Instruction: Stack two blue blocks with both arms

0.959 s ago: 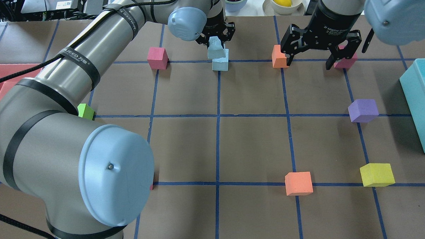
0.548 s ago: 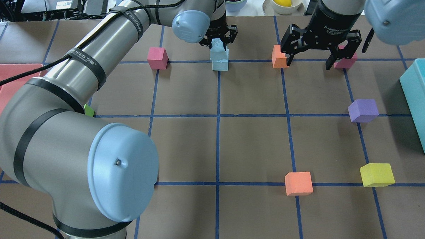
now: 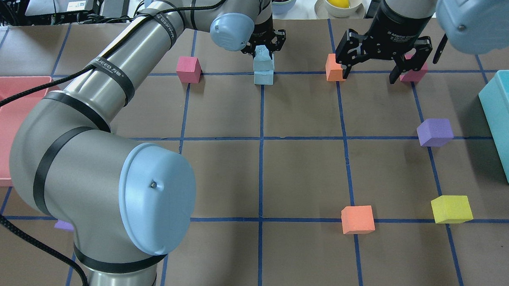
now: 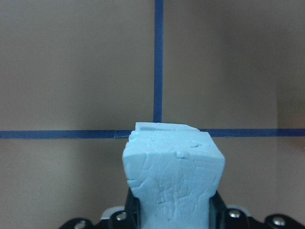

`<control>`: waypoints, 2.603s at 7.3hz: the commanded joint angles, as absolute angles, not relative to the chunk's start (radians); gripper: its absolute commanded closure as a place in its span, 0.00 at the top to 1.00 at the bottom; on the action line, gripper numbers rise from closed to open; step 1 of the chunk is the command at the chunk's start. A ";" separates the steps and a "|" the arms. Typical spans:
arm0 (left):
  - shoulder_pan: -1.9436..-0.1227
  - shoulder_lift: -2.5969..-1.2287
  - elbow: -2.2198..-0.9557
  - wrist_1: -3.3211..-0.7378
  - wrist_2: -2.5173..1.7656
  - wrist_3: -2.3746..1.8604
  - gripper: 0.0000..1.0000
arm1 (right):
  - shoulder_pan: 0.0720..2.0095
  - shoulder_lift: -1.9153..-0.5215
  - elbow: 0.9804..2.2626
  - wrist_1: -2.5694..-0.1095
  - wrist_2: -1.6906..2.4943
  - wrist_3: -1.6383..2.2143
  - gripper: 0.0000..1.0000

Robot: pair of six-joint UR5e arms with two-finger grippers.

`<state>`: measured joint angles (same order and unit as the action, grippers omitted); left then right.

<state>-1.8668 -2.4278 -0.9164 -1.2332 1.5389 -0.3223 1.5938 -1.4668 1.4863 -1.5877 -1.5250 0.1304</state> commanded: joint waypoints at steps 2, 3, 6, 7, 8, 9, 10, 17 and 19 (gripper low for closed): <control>-1.867 -2.436 -0.925 -1.232 1.526 -0.331 1.00 | 1.594 -1.466 1.486 -1.588 -1.525 0.130 1.00; -1.868 -2.437 -0.922 -1.233 1.525 -0.331 1.00 | 1.594 -1.466 1.486 -1.588 -1.525 0.130 1.00; -1.859 -2.349 -0.904 -1.348 1.532 -0.315 1.00 | 1.594 -1.466 1.485 -1.588 -1.525 0.130 1.00; -1.839 -2.286 -0.919 -1.403 1.531 -0.290 1.00 | 1.594 -1.466 1.485 -1.588 -1.525 0.130 1.00; -1.789 -2.211 -0.931 -1.495 1.535 -0.171 1.00 | 1.594 -1.466 1.485 -1.588 -1.525 0.132 1.00; -1.740 -2.124 -0.958 -1.600 1.545 -0.087 1.00 | 1.595 -1.466 1.485 -1.588 -1.525 0.132 1.00; -1.695 -2.024 -1.026 -1.658 1.546 -0.002 1.00 | 1.595 -1.466 1.485 -1.588 -1.525 0.132 1.00; -1.558 -1.589 -1.482 -1.637 1.606 0.005 1.00 | 1.594 -1.468 1.488 -1.588 -1.525 0.130 1.00; -1.575 -1.603 -1.465 -1.550 1.509 -0.002 1.00 | 1.595 -1.468 1.488 -1.588 -1.526 0.130 1.00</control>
